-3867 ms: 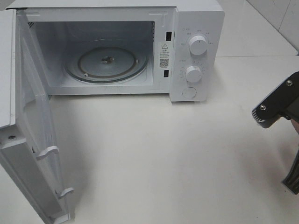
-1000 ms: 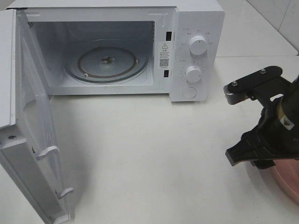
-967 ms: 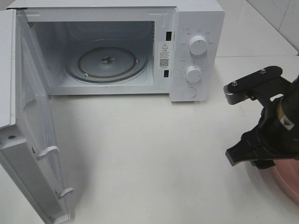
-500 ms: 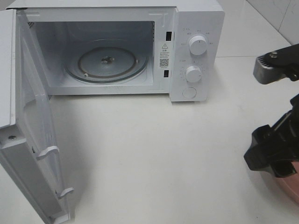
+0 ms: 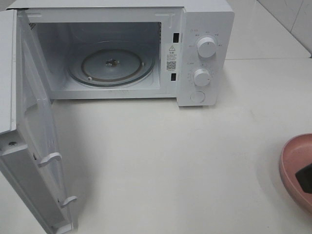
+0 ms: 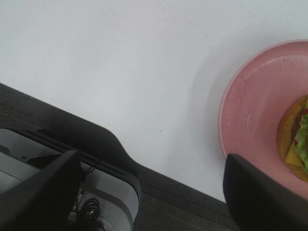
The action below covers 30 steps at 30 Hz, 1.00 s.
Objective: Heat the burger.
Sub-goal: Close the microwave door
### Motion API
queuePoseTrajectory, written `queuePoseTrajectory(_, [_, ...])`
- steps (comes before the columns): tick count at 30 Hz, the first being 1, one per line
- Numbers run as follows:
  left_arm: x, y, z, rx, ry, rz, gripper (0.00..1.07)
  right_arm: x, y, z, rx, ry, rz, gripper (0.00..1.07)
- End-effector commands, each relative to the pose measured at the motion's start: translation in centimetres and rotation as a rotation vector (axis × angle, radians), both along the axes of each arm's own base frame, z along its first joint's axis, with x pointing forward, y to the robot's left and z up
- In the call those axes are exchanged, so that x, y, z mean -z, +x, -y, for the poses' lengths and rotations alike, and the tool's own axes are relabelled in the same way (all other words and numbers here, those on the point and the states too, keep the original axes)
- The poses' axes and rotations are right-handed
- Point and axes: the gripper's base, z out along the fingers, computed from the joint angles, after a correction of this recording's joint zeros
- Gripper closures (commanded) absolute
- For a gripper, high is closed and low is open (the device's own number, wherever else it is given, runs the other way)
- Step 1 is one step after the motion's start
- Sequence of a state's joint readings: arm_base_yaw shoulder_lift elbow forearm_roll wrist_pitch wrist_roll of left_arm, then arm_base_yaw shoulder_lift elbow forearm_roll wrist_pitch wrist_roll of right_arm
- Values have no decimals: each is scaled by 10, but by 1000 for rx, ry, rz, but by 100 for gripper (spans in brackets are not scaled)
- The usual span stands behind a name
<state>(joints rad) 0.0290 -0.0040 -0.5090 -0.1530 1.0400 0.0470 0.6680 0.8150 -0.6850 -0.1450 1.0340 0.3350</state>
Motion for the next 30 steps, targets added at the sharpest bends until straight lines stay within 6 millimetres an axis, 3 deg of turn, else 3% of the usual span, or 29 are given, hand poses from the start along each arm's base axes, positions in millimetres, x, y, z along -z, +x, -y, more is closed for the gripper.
queuePoseTrajectory(1, [1, -2, 0, -3, -3, 25, 7, -7, -12, 11, -7, 18, 34, 31])
queuePoseTrajectory(12, [1, -2, 0, -3, -3, 25, 7, -21, -36, 31, 14, 100, 146, 31])
queuePoseTrajectory(25, [1, -2, 0, -3, -3, 25, 7, -31, -62, 63, 211, 110, 337, 31])
queuePoseTrajectory(30, [1, -2, 0, -3, -3, 25, 7, -26, -73, 68, 256, 111, 385, 31])
